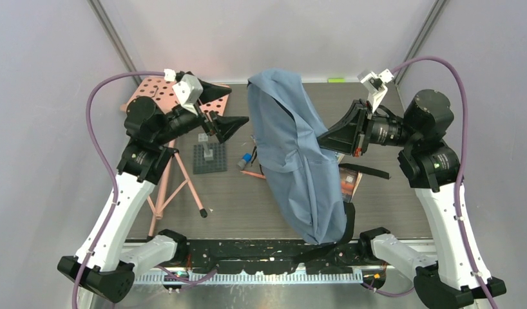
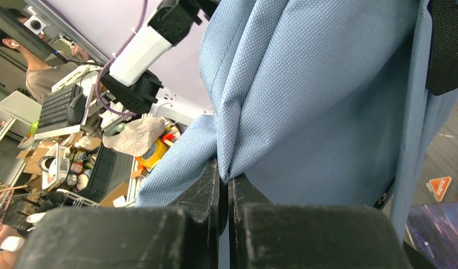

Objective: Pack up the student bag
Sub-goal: Adjust the student bag at the center of the board.

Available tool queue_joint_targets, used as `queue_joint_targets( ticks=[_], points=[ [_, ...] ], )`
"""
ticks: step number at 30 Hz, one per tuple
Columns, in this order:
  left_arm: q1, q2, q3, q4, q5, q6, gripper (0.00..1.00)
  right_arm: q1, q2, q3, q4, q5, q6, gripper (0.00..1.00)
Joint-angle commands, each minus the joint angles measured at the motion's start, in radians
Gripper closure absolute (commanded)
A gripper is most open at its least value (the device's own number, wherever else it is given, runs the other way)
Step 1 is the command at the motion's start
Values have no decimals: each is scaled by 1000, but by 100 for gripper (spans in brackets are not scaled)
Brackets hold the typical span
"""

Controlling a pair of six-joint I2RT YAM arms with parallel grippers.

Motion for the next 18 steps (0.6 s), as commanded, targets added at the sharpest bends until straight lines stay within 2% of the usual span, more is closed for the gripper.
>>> queue_joint_targets(
  ticks=[1,8,18],
  points=[
    [-20,-4,22,140,22,104,2,2,15,16,-3,-24,-80,99],
    [-74,56,50,136,8,227,1,2,30,-28,-19,-30,-104,99],
    [-126,155,104,121,77,269,1,5,39,-54,-57,-61,-142,99]
  ],
)
